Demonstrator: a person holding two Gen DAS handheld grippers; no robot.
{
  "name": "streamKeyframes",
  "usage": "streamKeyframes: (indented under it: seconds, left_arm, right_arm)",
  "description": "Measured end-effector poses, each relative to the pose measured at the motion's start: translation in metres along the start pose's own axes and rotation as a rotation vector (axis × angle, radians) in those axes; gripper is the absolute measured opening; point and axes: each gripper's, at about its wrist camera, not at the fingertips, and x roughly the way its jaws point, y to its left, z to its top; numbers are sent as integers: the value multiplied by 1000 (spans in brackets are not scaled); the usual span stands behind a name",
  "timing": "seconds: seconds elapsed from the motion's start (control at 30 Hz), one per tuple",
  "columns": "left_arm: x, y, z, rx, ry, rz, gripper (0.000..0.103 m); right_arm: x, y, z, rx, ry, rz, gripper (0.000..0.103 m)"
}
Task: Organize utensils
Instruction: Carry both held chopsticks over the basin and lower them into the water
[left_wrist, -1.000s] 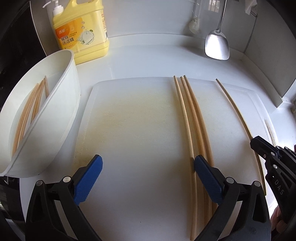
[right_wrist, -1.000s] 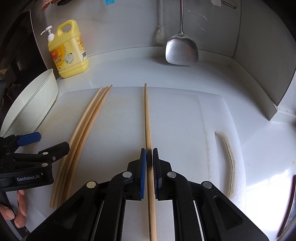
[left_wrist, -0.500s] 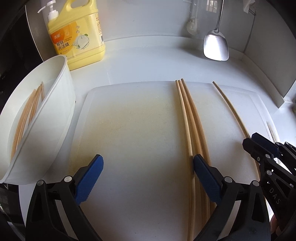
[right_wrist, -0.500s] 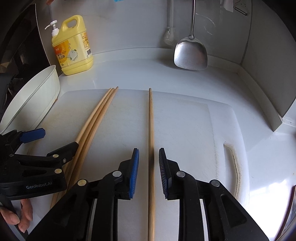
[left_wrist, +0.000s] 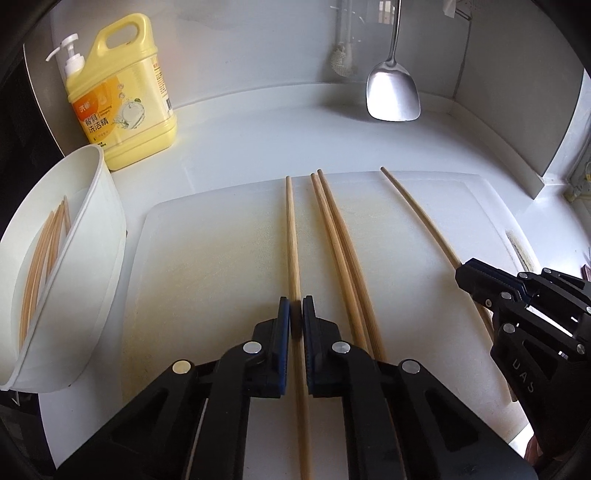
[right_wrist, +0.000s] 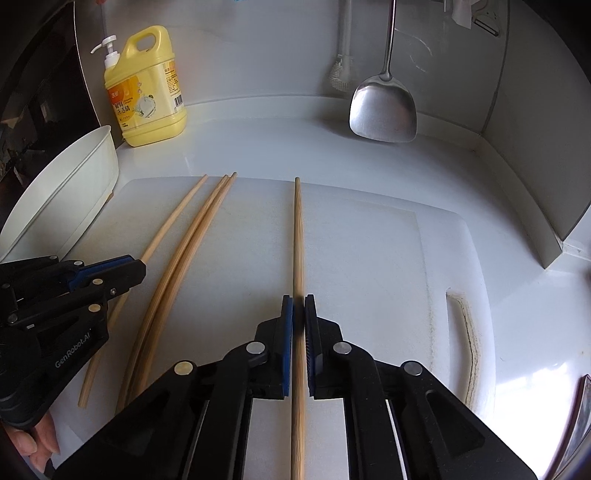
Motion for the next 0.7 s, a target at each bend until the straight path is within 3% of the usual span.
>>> streamKeyframes:
  seconds: [0.4,0.7]
  left_arm:
    - [-10,18,1,-57,50,-45,7]
    - [-47,38,12,-89,4,-73,7]
  right_arm:
    - [-15,-10,-1,87,7,40,6]
    - [-42,7,10,88,-23,61,6]
